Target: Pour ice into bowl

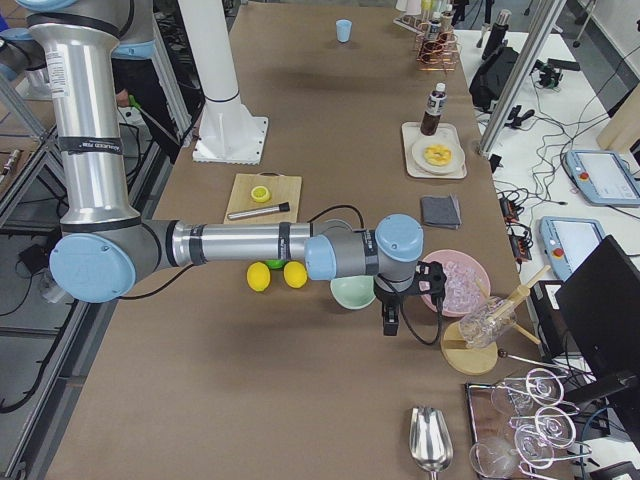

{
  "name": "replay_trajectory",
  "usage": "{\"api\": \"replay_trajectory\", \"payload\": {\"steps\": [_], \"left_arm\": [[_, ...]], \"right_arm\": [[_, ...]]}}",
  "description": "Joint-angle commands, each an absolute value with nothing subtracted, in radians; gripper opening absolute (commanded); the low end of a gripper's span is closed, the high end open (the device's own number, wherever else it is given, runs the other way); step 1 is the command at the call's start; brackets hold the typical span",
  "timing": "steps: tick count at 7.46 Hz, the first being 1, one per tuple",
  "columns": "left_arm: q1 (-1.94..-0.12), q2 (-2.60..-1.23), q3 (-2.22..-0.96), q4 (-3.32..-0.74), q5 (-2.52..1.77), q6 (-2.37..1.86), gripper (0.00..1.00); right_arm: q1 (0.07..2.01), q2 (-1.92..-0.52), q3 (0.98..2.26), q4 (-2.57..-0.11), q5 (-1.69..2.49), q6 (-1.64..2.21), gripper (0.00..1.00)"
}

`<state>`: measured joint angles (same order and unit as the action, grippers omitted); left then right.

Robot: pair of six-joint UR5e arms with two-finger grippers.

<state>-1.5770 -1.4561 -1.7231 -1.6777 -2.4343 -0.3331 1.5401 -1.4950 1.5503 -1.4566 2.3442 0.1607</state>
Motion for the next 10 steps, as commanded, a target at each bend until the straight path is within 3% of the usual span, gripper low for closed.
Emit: {"api": "replay_trajectory", "payload": {"steps": [1, 4, 6, 10], "left_arm": [[-1.555, -1.450, -1.790, -1.677, -2.413, -0.515, 0.97], [-1.539, -1.408, -1.926, -1.683, -2.212, -0.749, 0.97], [-1.398, -1.381, -2.017, -1.683, -2.071, -1.040, 0.97], [-1.075, -1.373, -2.056, -1.669, -1.773, -1.546, 0.97]], "right_arm": [[1.505, -1.491, 1.453, -1.323, 2.339, 0.166, 0.98], [1.438, -1.485, 1.401, -1.191, 2.329, 0.285, 0.98], [1.372, -1.480, 1.437, -1.186, 2.322, 0.368, 0.98], [1.241, -1.483, 1.470, -1.123, 2.264, 0.462, 0.95]]}}
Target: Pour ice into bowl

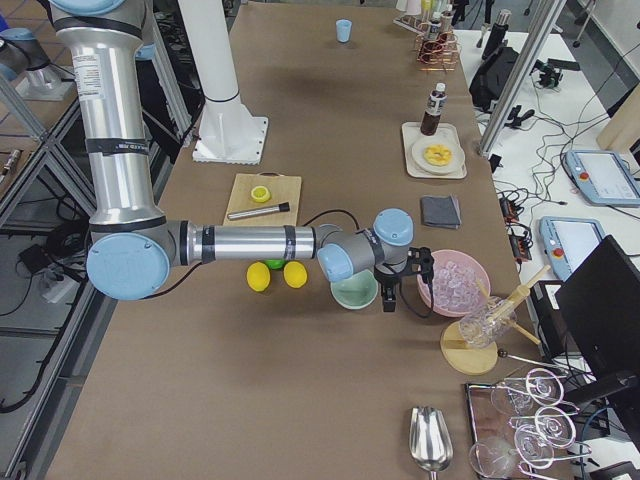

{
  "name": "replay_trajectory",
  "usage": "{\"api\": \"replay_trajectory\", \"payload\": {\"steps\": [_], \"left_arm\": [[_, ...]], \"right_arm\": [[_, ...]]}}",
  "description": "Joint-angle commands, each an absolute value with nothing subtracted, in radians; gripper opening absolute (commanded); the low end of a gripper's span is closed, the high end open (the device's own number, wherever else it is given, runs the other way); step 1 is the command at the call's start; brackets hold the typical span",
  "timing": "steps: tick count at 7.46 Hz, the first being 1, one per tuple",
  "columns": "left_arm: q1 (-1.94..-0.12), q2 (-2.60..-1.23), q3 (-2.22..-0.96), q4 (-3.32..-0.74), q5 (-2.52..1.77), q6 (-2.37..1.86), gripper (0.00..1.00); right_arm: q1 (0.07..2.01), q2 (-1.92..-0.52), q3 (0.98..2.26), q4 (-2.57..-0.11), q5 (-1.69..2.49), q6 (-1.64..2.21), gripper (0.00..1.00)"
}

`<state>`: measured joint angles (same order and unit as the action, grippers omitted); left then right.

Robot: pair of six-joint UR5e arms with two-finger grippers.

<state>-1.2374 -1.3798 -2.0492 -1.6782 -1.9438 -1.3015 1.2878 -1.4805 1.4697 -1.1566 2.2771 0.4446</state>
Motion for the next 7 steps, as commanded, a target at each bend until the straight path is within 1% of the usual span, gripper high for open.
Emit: {"api": "replay_trajectory", "payload": {"steps": [1, 4, 5, 6, 7], "left_arm": [[-0.999, -1.361, -2.049, -1.658, -1.694, -1.654, 0.97], [-0.876, -1.374, -2.023, -1.455, -1.551, -1.857, 0.97], [-0.820, -1.391, -2.004, -1.416, -1.495, -1.918, 0.97], [-0.795, -1.437, -1.962, -1.376, -1.480, -1.960, 0.97], [-0.763, -1.503, -1.904, -1.291, -1.476, -1.976, 0.97]], "right_arm": [[1.229, -1.499, 1.480, -1.121, 2.266, 0.460, 0.95], [1.195, -1.584, 1.479, -1.016, 2.246, 0.448, 0.95], [1.190, -1.618, 1.473, -0.974, 2.226, 0.446, 0.95], [1.189, -1.643, 1.470, -0.944, 2.224, 0.446, 0.95], [1.184, -1.652, 1.456, -0.913, 2.212, 0.446, 0.78]]}}
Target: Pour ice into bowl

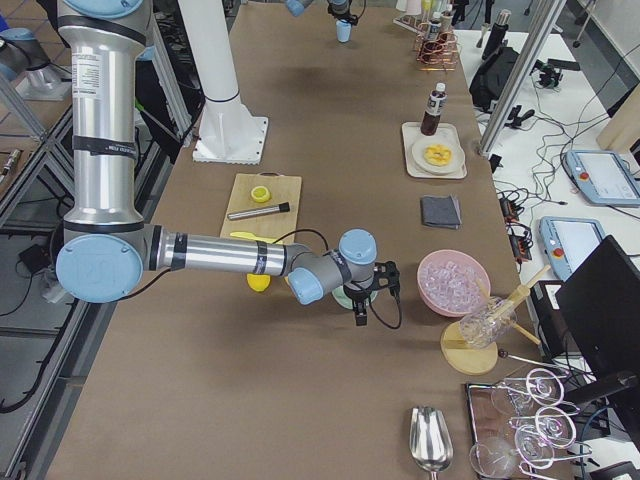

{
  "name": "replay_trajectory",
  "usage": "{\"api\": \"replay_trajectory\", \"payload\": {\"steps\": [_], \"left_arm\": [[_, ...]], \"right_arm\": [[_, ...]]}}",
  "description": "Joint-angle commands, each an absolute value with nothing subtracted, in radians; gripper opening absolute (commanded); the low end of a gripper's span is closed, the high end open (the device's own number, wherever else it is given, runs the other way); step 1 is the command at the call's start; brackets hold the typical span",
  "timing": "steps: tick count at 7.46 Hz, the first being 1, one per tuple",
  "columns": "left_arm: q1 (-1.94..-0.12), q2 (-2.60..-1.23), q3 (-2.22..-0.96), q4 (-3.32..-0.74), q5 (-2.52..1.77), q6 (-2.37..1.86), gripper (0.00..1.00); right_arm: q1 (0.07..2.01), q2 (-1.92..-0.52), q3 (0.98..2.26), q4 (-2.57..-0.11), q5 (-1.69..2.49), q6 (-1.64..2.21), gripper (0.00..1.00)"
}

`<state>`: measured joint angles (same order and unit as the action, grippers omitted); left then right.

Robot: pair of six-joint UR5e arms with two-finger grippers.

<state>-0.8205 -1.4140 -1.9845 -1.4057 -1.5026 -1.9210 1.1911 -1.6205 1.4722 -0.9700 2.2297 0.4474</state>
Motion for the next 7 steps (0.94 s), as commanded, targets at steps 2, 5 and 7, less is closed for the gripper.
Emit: {"api": "replay_trajectory", "payload": {"steps": [2, 5, 7], "left_arm": [[-0.715, -1.589, -1.820, -1.172, -1.425, -1.999, 0.97], [-0.681, -1.623, -1.703, -1.166, -1.382, -2.060, 0.97], [-0.681, -1.643, -1.633, -1.163, -1.384, -2.051, 0.97]], "right_arm": [[1.181, -1.654, 1.465, -0.911, 2.217, 0.456, 0.01], [1.181, -1.655, 1.473, -0.913, 2.227, 0.457, 0.00], [1.181, -1.641, 1.520, -0.971, 2.235, 0.460, 0.00]]}}
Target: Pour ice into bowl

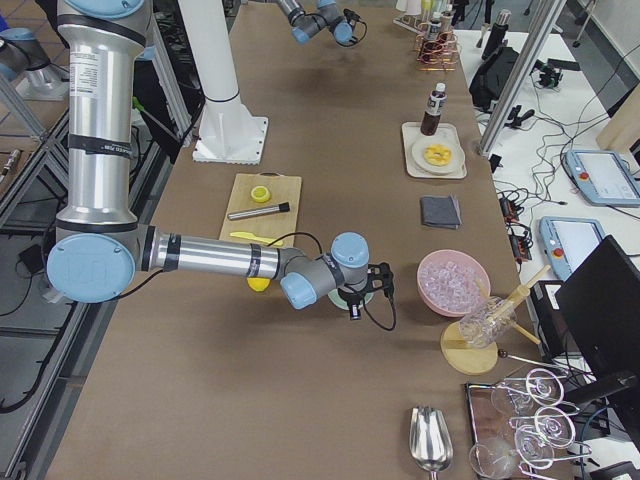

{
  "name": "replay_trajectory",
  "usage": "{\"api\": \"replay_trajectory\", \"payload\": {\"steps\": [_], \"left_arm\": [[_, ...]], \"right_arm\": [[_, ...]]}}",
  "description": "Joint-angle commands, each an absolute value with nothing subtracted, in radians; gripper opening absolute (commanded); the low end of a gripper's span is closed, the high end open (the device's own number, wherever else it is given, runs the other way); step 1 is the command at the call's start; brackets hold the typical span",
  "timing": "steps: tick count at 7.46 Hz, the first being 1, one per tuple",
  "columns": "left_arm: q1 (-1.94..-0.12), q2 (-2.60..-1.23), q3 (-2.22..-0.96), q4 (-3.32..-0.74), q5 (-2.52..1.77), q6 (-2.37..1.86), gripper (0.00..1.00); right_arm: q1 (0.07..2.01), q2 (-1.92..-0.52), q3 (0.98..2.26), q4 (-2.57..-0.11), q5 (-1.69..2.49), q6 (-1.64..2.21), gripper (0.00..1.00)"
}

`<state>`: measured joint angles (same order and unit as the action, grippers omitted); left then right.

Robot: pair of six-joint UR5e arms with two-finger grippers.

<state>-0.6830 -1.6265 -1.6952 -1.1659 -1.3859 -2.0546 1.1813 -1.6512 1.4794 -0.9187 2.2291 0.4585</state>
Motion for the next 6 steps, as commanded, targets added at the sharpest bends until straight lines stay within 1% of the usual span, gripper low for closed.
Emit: {"api": "replay_trajectory", "payload": {"steps": [1, 4, 6], "left_arm": [[-0.681, -1.643, -1.603, -1.161, -1.385, -2.043, 0.97], [-0.683, -1.666, -1.588, -1.075, -1.388, -1.999, 0.97], [-0.683, -1.683, -1.589, -1.075, -1.393, -2.041, 0.97]], "right_arm": [[1.181, -1.631, 1.581, -1.061, 2.237, 0.457, 0.00], [1.181, -1.521, 1.687, -1.311, 2.256, 0.451, 0.00], [1.181, -1.389, 1.756, -1.548, 2.255, 0.453, 0.00]]}}
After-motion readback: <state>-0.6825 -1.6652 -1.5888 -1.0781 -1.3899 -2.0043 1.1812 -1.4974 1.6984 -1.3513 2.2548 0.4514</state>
